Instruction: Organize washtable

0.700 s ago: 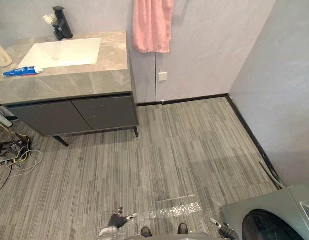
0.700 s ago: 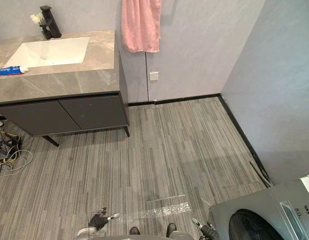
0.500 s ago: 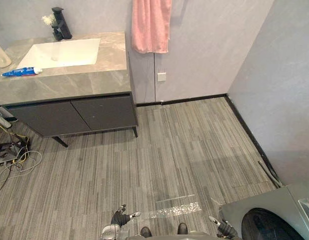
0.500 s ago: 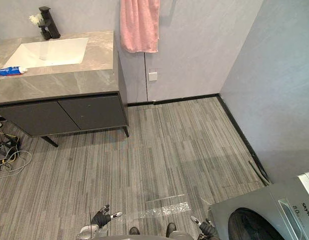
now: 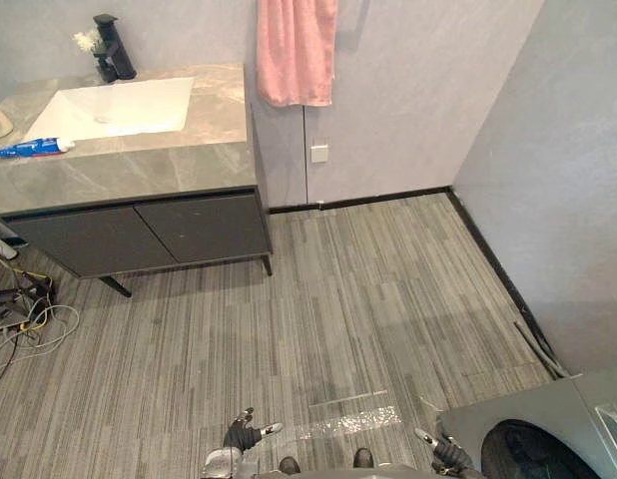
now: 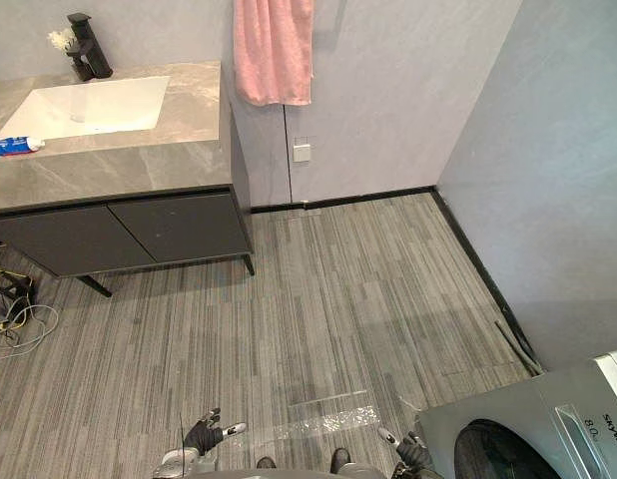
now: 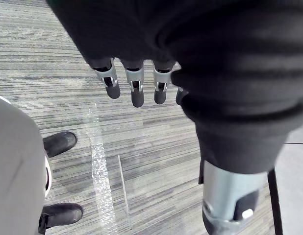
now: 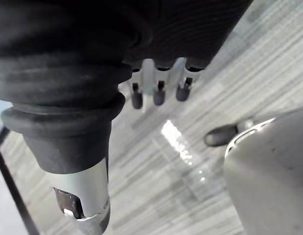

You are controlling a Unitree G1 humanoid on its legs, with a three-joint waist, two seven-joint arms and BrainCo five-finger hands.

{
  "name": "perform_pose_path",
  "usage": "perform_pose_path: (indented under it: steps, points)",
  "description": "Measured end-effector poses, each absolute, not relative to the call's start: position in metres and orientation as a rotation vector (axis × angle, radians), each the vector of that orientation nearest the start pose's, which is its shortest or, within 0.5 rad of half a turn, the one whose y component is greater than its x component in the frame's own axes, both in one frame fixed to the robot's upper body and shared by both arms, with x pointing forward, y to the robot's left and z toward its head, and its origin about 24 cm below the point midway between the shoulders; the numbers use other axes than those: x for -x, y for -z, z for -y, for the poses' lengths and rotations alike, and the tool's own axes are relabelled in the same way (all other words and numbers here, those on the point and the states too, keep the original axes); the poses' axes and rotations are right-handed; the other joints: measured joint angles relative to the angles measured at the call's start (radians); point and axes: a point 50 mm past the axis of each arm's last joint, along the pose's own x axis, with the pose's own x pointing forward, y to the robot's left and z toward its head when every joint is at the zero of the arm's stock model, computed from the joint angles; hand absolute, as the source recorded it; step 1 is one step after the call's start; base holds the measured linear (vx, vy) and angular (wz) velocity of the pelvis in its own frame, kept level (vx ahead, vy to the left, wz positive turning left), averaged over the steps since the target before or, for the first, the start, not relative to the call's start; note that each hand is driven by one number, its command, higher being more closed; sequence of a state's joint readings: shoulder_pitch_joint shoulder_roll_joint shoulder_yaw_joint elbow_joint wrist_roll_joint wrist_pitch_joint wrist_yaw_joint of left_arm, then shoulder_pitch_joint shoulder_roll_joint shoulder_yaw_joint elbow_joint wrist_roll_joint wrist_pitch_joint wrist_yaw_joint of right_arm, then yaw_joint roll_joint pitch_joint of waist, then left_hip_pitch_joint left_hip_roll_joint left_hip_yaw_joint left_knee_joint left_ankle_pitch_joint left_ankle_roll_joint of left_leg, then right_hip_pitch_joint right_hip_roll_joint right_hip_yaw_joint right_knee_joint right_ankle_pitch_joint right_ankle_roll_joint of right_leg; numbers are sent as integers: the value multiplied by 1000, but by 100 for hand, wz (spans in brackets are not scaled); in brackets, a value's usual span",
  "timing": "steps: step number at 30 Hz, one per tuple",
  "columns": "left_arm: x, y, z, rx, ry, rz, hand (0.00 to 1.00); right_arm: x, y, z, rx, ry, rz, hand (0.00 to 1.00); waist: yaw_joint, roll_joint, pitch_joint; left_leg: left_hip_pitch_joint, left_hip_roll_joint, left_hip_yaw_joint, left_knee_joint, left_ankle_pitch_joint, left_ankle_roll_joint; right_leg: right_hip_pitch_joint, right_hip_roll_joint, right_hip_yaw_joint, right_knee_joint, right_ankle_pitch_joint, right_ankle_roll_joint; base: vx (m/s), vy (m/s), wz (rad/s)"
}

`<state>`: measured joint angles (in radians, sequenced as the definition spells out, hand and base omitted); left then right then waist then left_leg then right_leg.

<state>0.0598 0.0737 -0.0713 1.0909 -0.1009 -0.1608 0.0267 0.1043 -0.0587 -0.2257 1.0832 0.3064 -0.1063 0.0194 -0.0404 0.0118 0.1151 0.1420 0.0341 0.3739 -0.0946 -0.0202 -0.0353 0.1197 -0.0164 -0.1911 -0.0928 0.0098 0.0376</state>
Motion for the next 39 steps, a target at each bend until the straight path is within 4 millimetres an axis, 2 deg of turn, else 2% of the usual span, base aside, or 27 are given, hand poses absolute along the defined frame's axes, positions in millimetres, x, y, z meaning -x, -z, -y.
perform_pose_path:
  steps: [18, 23, 25, 26, 27, 29, 30, 31, 32, 33, 36, 37, 38, 39]
  points:
    - [-107, 159, -173, -17, -75, -994, 0, -82, 162, 205, -322, 444, -1015, 0, 0, 3, -5, 3, 0, 11, -5, 0, 0, -3, 1, 4, -5, 3, -4, -23, -20, -1]
    - [-113, 157, -180, 5, -125, -979, 0, -90, 161, 200, -348, 442, -996, 0, 1, -5, -3, -29, 13, 42, 2, 4, -5, -53, 13, 38, 15, 10, -17, -16, -22, -20]
    - [-112, 157, -183, 17, -164, -982, 0, -92, 161, 196, -374, 448, -987, 0, -4, -10, 2, -25, 19, 48, 3, 5, -8, -56, 19, 42, 30, -2, -34, 0, -60, -12]
    - [-112, 157, -187, 38, -197, -978, 0, -92, 161, 196, -379, 451, -987, 0, -7, -19, 8, -26, 33, 58, 43, -22, -44, -55, 22, 43, 59, -33, -38, 41, -135, -7]
    - [-113, 155, -192, 66, -242, -964, 0, -91, 161, 194, -382, 447, -989, 0, 1, -27, 28, -65, 76, 78, 212, -95, -103, -56, 17, 49, 113, -81, -63, 41, -135, -6]
    - [-111, 155, -198, 87, -277, -957, 0, -91, 161, 193, -384, 446, -990, 0, 2, -46, 41, -125, 124, 97, 406, -112, -108, -50, 13, 58, 147, -110, -76, 19, -138, -14]
    - [-112, 152, -203, 123, -324, -926, 0, -88, 161, 197, -374, 453, -989, 0, 8, -49, 45, -220, 200, 94, 671, -97, -117, -46, 18, 84, 186, -136, -89, 36, -181, -34]
    - [-111, 152, -203, 139, -340, -925, 0, -87, 160, 201, -367, 459, -987, 0, 11, -53, 50, -256, 221, 88, 750, -97, -118, -39, 23, 94, 195, -146, -95, 92, -168, -59]
    - [-107, 153, -204, 178, -382, -928, 0, -88, 159, 206, -357, 470, -980, 0, 13, -23, 60, -294, 244, 64, 812, -123, -117, -20, 27, 130, 204, -161, -108, 167, -25, -77]
    - [-106, 153, -200, 218, -411, -917, 0, -89, 158, 215, -338, 483, -973, 0, 17, -17, 64, -314, 245, 70, 798, -144, -98, -12, 20, 171, 203, -162, -111, 214, 32, -87]
    - [-105, 154, -199, 274, -459, -904, 0, -89, 156, 222, -323, 489, -970, 0, 26, -3, 73, -351, 229, 92, 637, -139, -96, -17, -12, 249, 203, -174, -102, 224, 110, -91]
    - [-103, 154, -200, 281, -469, -909, 0, -86, 157, 221, -326, 491, -980, 0, 25, -2, 74, -359, 212, 86, 508, -127, -112, -8, -27, 269, 203, -190, -91, 235, 126, -53]
    - [-103, 155, -198, 285, -469, -911, 0, -85, 158, 221, -327, 492, -984, 0, 24, 5, 77, -358, 194, 68, 361, -86, -130, 11, -35, 282, 199, -210, -80, 385, 217, -39]
    - [-103, 155, -198, 285, -468, -911, 0, -85, 158, 221, -327, 491, -984, 0, 23, 7, 78, -357, 191, 64, 327, -76, -131, 18, -34, 285, 196, -216, -78, 367, 249, -30]
